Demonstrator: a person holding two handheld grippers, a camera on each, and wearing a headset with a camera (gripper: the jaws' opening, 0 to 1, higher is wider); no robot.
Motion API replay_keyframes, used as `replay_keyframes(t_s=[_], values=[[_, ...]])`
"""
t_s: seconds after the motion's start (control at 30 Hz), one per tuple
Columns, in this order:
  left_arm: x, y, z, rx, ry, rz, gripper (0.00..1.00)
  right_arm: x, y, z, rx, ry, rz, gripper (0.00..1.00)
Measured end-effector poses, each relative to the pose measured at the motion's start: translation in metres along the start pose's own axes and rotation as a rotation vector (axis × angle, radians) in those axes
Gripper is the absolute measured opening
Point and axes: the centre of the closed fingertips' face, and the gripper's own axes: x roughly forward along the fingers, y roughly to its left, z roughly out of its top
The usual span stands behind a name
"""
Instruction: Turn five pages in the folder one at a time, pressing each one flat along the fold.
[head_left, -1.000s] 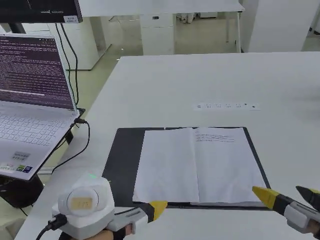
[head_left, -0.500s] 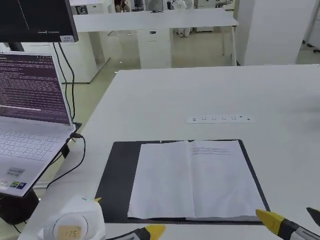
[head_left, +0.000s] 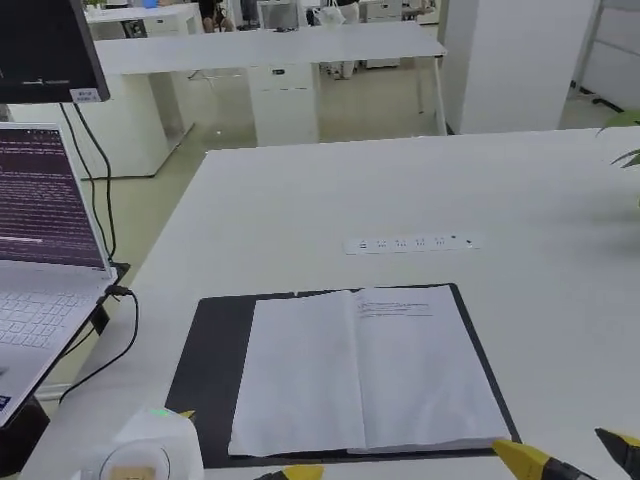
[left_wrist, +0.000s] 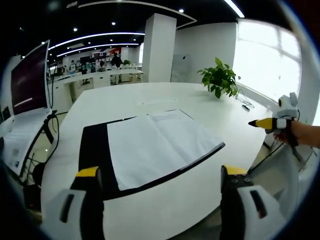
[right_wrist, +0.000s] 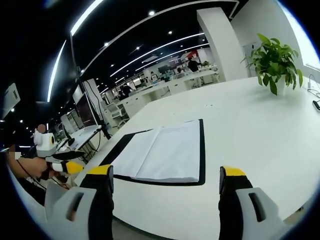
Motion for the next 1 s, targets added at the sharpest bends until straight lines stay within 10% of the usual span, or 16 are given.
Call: replay_keyframes(t_s=[1.0], values=[[0.151, -0.102, 0.000, 0.157, 0.111, -0.250, 0.75, 0.006, -0.005, -0.002, 0.041, 0.003, -0.020, 0.80]])
